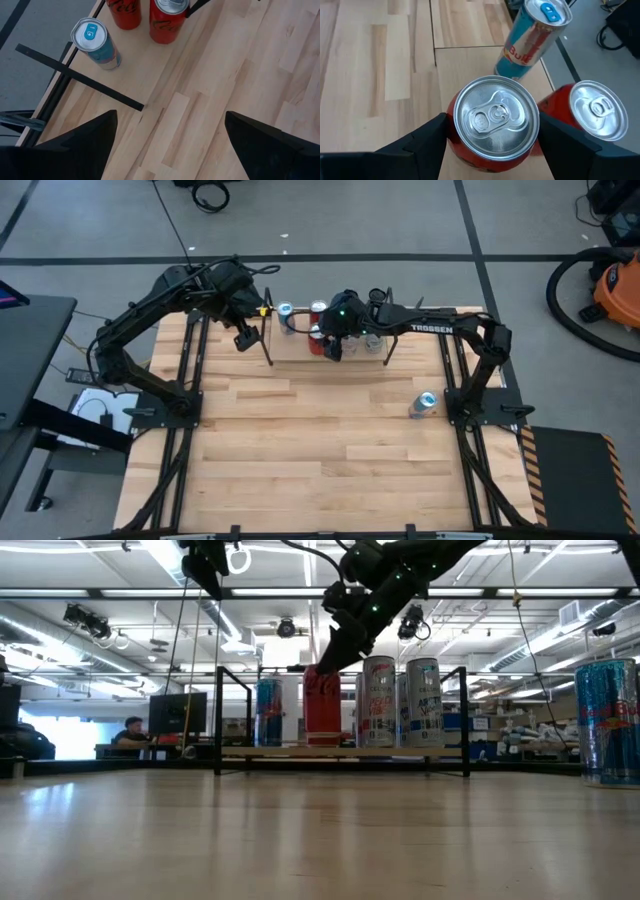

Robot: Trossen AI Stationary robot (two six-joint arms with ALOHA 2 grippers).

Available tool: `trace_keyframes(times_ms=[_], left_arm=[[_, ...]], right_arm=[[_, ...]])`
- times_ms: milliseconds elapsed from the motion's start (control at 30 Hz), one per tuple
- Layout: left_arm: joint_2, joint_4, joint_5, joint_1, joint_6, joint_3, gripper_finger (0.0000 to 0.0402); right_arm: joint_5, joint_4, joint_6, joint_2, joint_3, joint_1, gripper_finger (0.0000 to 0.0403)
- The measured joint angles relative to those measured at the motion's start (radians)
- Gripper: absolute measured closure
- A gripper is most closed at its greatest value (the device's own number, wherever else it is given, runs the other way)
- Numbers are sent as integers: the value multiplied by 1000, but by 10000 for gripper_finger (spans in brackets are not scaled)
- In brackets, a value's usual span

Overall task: Place canned beverage on shelf
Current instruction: Put the red-black soda can on the shelf aligned with the other red-black soda can

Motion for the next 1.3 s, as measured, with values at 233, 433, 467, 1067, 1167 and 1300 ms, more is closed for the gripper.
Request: trace_keyframes(times_ms=[233,433,467,1067,1167,1300], left_arm=[[0,0,0,0,0,0,30],[0,0,0,0,0,0,30],[0,0,0,0,0,0,30],[0,0,0,0,0,0,30],[0,0,0,0,0,0,30],[0,1,0,0,0,0,30]], right_arm=[[-34,0,-1,0,0,-10,114],[-69,14,3,0,0,-24,113],[-78,14,6,0,0,-27,113],[-86,33,-26,6,1,-36,112],[-102,27,-23,30,3,-39,112],[-69,46,-55,51,1,-25,107]])
